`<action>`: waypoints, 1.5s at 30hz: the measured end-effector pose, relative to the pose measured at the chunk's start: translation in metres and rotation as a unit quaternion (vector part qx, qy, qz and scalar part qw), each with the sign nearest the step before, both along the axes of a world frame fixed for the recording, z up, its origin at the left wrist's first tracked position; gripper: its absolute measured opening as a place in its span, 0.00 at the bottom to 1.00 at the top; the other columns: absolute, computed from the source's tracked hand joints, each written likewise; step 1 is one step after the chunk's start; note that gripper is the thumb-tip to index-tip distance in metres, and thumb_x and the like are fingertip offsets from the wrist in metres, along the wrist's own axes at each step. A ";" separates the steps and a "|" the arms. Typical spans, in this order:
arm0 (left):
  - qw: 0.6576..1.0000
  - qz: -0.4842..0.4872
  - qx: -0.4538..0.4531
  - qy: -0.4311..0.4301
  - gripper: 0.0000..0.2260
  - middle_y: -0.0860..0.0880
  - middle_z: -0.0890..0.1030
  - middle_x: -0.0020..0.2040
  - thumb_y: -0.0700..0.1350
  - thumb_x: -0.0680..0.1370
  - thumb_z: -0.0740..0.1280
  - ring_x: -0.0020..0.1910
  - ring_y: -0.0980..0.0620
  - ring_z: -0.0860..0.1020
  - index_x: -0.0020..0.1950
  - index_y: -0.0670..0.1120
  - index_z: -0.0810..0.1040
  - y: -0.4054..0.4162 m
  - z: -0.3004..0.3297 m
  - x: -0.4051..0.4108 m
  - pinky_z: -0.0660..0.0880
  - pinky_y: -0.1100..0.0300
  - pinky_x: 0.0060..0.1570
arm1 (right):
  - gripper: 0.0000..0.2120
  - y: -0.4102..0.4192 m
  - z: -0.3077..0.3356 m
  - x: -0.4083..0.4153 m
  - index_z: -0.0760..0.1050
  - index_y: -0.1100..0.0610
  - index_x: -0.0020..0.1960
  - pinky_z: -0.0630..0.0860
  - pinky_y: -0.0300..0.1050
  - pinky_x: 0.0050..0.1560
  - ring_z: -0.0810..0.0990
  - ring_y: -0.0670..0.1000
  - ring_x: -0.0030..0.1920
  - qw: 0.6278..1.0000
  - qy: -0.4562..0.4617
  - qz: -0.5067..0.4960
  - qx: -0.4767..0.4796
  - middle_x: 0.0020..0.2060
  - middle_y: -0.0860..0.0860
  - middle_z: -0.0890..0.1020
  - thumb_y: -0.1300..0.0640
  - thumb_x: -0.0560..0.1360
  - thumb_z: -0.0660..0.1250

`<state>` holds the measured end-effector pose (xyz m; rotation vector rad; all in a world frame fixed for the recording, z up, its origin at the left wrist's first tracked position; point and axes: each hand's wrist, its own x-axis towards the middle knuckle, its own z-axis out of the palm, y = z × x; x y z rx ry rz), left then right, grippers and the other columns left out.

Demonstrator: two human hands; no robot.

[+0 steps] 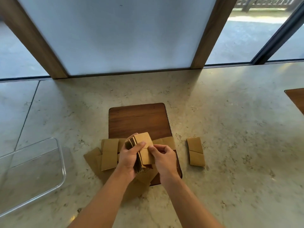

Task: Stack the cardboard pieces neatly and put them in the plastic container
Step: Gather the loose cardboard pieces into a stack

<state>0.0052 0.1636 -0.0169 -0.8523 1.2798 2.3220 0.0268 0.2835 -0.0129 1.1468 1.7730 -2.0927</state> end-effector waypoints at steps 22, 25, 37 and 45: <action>0.992 0.018 0.128 -0.007 0.19 0.39 0.84 0.52 0.44 0.73 0.76 0.44 0.43 0.83 0.63 0.52 0.80 -0.032 -0.014 0.005 0.83 0.46 0.44 | 0.24 0.060 -0.041 0.030 0.73 0.50 0.62 0.72 0.46 0.62 0.72 0.51 0.59 0.857 -0.008 0.250 0.450 0.56 0.48 0.76 0.46 0.72 0.79; 0.991 0.002 0.134 -0.009 0.18 0.39 0.83 0.50 0.44 0.73 0.77 0.44 0.42 0.83 0.62 0.51 0.79 -0.029 -0.013 0.005 0.83 0.45 0.45 | 0.13 0.071 -0.034 0.022 0.73 0.52 0.53 0.76 0.42 0.51 0.78 0.53 0.54 0.926 0.020 0.173 0.336 0.50 0.49 0.77 0.56 0.75 0.77; 0.905 -0.341 0.246 -0.067 0.38 0.30 0.82 0.56 0.50 0.71 0.82 0.49 0.34 0.84 0.75 0.39 0.72 -0.024 0.004 0.000 0.83 0.41 0.49 | 0.32 0.055 0.031 -0.035 0.75 0.39 0.66 0.78 0.36 0.52 0.76 0.39 0.52 0.813 0.206 0.508 0.198 0.56 0.43 0.76 0.48 0.66 0.83; 0.949 -0.039 0.312 0.017 0.30 0.39 0.80 0.58 0.44 0.70 0.81 0.52 0.43 0.81 0.70 0.55 0.77 -0.044 -0.018 -0.022 0.80 0.41 0.53 | 0.33 0.045 -0.024 -0.039 0.70 0.45 0.73 0.73 0.49 0.67 0.71 0.52 0.66 0.819 0.011 0.331 0.468 0.64 0.52 0.71 0.32 0.73 0.70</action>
